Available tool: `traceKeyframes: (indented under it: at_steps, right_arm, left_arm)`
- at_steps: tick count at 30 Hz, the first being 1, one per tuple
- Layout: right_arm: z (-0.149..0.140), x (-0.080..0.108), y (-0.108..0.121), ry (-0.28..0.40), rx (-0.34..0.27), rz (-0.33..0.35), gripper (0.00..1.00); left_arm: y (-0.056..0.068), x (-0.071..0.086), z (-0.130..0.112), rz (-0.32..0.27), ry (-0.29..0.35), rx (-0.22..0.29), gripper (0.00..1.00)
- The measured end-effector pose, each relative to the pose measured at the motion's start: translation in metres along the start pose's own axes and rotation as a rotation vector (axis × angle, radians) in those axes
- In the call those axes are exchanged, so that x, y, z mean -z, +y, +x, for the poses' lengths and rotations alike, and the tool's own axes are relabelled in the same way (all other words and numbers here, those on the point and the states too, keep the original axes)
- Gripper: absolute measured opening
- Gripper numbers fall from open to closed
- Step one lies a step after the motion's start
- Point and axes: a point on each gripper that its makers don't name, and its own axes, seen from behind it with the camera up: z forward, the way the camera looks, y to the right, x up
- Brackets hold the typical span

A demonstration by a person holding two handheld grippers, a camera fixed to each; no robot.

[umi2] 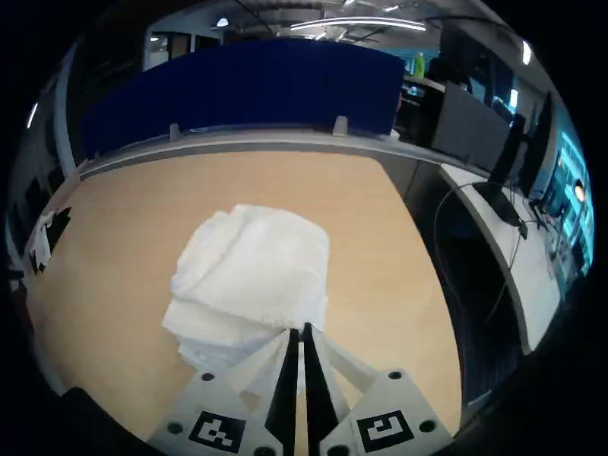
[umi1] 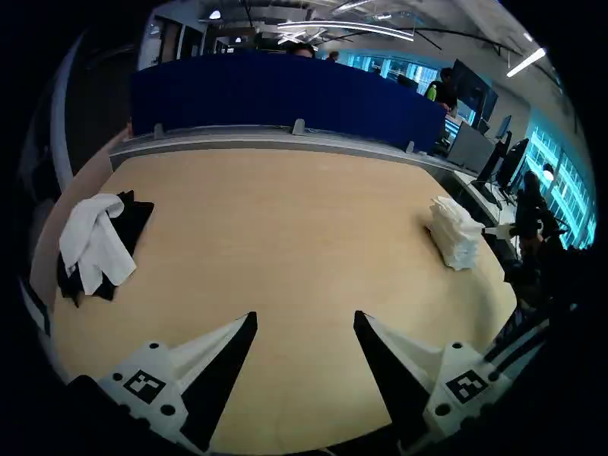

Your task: Fold towel

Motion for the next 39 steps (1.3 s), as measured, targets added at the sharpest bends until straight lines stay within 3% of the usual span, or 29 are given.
traceKeyframes:
  at_steps: [17, 28, 36, 39]
  right_arm:
    - [-0.046, -0.025, 0.009, -0.104, -0.047, -0.050, 0.04]
    - [-0.040, -0.011, 0.007, -0.067, -0.057, -0.049, 0.10]
    - [-0.036, 0.002, 0.008, -0.041, -0.040, -0.063, 0.21]
    - [-0.033, 0.004, 0.009, -0.032, -0.040, -0.065, 0.34]
  left_arm:
    - [0.000, 0.004, -0.008, 0.013, -0.008, -0.001, 0.94]
    - [0.003, 0.001, -0.006, 0.005, -0.007, -0.004, 0.94]
    - [0.004, -0.001, -0.005, -0.006, -0.007, -0.009, 0.94]
    - [0.004, -0.001, -0.004, -0.009, -0.006, -0.009, 0.94]
